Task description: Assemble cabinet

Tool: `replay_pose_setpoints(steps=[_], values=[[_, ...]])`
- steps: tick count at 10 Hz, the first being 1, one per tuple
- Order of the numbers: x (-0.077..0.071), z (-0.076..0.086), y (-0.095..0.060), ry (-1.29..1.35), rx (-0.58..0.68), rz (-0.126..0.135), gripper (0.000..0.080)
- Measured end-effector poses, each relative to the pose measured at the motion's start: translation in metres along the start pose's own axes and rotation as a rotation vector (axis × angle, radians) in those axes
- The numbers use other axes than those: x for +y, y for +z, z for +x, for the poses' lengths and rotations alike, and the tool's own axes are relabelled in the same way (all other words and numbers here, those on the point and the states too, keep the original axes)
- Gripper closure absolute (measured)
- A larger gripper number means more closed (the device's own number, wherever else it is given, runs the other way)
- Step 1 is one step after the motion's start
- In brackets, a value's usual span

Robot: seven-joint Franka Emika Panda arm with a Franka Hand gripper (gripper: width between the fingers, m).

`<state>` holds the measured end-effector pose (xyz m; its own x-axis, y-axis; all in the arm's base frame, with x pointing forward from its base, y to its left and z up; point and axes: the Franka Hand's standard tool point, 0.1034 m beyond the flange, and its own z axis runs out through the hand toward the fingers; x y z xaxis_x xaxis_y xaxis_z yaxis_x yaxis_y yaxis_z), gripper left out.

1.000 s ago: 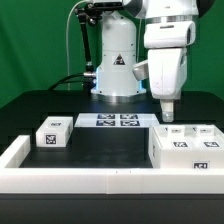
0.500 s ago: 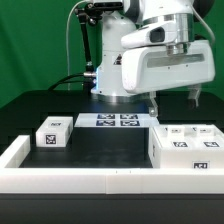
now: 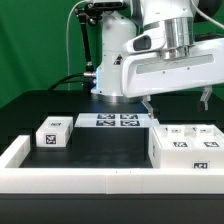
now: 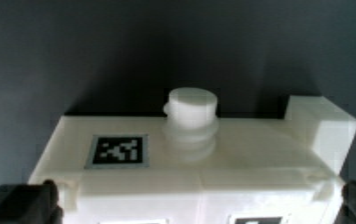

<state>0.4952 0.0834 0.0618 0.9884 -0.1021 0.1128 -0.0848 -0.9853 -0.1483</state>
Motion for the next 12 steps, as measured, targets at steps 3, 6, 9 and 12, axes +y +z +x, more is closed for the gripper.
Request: replay_pose_setpoints(steps=[3, 6, 9, 12], values=[[0.008, -0.004, 0.014, -0.042, 0.042, -0.044, 0.0002], [0.007, -0.005, 0.015, -0.043, 0.039, -0.044, 0.0002], [-0.008, -0.033, 0.044, -0.085, -0.030, -0.128, 0.0002], [-0.002, -0.033, 0.048, -0.106, -0.018, -0.158, 0.0002]])
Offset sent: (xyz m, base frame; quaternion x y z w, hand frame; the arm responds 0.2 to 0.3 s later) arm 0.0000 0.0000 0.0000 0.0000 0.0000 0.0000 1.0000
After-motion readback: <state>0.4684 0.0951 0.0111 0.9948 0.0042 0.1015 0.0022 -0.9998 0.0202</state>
